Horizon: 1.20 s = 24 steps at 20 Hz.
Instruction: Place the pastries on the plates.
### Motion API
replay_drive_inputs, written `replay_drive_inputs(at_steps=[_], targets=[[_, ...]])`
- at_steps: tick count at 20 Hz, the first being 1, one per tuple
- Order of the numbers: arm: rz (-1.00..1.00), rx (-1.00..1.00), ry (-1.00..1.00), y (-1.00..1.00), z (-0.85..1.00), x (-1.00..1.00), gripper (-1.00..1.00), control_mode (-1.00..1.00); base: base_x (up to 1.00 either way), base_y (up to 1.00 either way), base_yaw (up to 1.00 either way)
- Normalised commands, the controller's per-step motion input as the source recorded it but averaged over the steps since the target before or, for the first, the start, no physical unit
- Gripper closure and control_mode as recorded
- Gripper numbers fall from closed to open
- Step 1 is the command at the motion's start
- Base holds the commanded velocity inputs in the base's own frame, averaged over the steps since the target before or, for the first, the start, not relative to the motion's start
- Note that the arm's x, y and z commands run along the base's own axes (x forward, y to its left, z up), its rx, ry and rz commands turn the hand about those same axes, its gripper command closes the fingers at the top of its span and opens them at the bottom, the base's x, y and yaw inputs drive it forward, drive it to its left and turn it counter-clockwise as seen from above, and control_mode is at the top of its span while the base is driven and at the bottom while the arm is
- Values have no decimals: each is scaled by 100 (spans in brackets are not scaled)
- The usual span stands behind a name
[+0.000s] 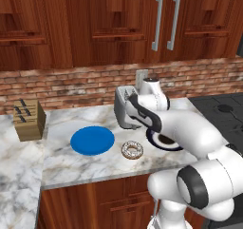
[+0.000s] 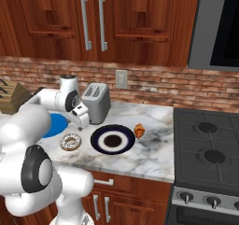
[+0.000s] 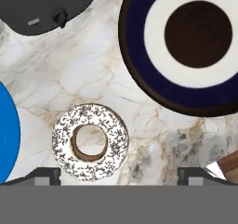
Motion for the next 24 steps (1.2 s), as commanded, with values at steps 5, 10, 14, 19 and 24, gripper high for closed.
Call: replay_drive_inputs(at_steps=[5,10,14,19,24], targets=[[0,0,-3,0,-19,12,-100,-100,0,0,0],[0,0,0,0,-25,-4,-100,-100,0,0,0],[0,0,0,0,-23,-3,-100,-100,0,0,0],[0,1,0,12,-24,-9,-100,-100,0,0,0],[0,0,0,13,-23,-2,-100,-100,0,0,0]])
